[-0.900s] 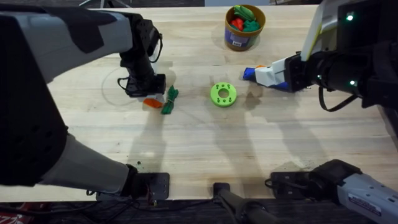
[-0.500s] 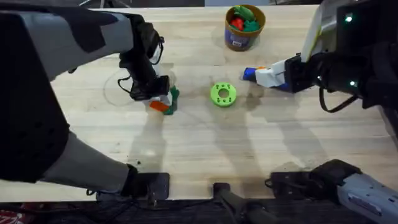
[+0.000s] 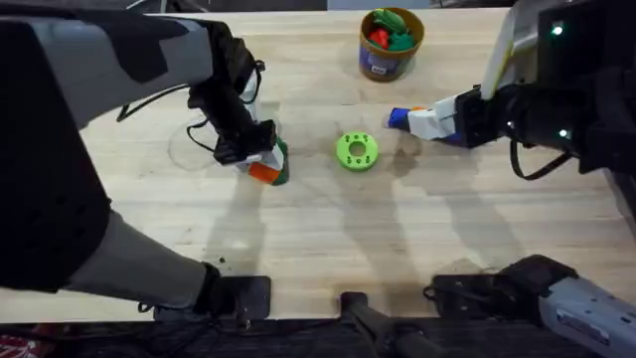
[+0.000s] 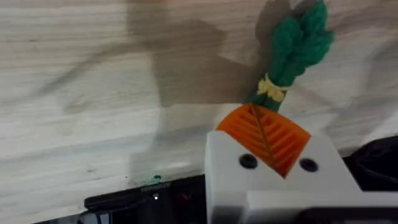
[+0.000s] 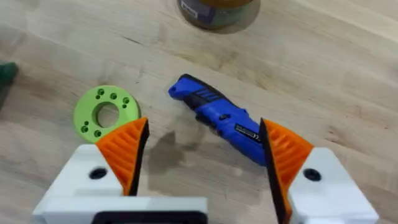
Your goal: Pick up the gripper from the table and insert it into the empty holder that is missing its gripper. Then pick up a screw, insert it into the mounting hole, and use the screwdriver to tighten it. Finally, clean up the table by picking up the vegetable and placing it into the bucket.
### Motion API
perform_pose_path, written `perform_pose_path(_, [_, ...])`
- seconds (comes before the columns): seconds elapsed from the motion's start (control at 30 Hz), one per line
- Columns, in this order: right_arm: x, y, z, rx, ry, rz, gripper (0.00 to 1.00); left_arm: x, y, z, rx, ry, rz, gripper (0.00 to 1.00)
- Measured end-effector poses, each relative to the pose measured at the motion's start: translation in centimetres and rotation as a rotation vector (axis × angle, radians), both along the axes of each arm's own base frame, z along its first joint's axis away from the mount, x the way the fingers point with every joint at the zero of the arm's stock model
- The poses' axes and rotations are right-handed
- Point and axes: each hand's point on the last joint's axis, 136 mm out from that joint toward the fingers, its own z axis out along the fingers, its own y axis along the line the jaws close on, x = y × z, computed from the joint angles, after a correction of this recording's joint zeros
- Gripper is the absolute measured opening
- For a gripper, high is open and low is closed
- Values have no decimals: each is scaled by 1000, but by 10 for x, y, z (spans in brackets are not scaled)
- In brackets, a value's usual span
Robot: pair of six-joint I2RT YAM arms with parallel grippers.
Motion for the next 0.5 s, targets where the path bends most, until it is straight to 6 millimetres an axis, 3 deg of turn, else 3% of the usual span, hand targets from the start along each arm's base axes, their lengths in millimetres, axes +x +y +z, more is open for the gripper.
perform_pose_path(0.13, [0, 0, 0, 0, 0, 0, 971, 7, 2, 15, 18, -43, 14, 6])
perform_pose_path(0.23, [0, 0, 0, 0, 1, 0, 971, 19, 4, 40, 30, -158, 21, 10])
perform_pose_path(0.27, [0, 0, 0, 0, 1, 0, 971, 22, 4, 50, 31, -200, 22, 60])
perform_pose_path(0.43, [-2, -1, -2, -3, 9, 0, 971, 18, 1, 100, 47, -405, -15, 834])
perform_pose_path(0.47, [-2, -1, -3, -6, 14, 0, 971, 16, 0, 106, 50, -436, -22, 952])
perform_pose_path(0.5, [-4, -1, -4, -8, 21, 0, 971, 15, -1, 112, 58, -464, -27, 986])
